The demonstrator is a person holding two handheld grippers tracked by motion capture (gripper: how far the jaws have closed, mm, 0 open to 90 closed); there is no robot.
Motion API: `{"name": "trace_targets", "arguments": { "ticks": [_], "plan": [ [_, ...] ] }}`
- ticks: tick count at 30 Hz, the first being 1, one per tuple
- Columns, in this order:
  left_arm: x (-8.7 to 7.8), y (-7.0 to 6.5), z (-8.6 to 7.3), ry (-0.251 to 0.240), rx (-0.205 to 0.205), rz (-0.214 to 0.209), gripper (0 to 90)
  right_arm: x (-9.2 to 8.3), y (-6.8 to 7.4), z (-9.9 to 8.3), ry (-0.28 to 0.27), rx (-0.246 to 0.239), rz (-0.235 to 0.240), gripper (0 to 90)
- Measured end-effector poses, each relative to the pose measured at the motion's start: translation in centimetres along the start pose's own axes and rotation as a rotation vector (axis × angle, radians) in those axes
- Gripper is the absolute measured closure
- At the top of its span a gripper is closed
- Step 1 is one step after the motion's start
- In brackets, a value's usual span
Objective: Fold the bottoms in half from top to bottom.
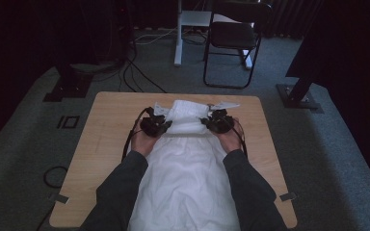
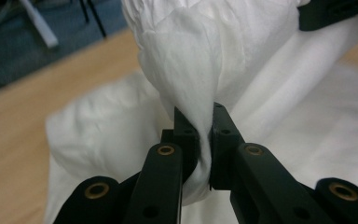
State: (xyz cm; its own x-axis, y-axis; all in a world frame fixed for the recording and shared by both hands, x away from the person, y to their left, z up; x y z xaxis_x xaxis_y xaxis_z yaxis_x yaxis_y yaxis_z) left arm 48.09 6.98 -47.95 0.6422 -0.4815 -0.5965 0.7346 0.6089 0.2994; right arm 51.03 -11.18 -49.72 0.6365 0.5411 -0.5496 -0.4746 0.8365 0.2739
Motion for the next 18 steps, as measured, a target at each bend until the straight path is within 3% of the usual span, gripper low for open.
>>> {"name": "trace_targets", "arguments": {
  "ticks": [3,5,9,11,14,15,18],
  "plan": [
    [-2.8,-0.6,2.1,-0.072,0.032,0.004,85.0,-3.8,1.4,2.2,-0.077,-0.063,0.013,79.4],
    [-4.8,-1.5,2.9,-0.123,0.033,-0.025,84.9,-5.9,2.3,2.8,-0.101,-0.095,0.022,79.5],
    [-6.6,-3.6,2.2,-0.157,0.049,-0.097,84.8,-8.8,3.5,1.8,-0.098,-0.155,0.036,79.4],
    [-6.2,-4.8,0.7,-0.124,0.056,-0.118,84.8,-9.3,3.9,0.6,-0.077,-0.172,0.039,79.3],
    [-5.1,-6.4,-1.9,-0.081,0.021,-0.191,84.7,-8.7,4.1,-2.8,-0.005,-0.211,0.027,79.3],
    [-4.5,-7.3,-3.1,-0.060,0.001,-0.221,84.6,-8.5,4.1,-3.8,0.012,-0.213,0.028,79.4],
    [-2.8,-9.4,-6.1,0.015,0.016,-0.262,84.3,-7.5,3.6,-7.6,0.086,-0.187,0.050,78.9]
  ]
}}
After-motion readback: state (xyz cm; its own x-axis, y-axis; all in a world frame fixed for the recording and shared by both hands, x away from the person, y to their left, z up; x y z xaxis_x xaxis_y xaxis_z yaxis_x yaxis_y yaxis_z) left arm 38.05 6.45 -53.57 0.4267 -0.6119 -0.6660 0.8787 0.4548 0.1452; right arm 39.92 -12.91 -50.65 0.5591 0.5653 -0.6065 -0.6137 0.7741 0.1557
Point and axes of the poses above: each handheld gripper's, and its own axes: x roughly forward along the jaws, z roughly out of its top, y roughly to its left, the point moved 8 cm from there along x, roughly forward along the jaws, and after that the axes turned 15 degrees about x, right-handed, at the moved point
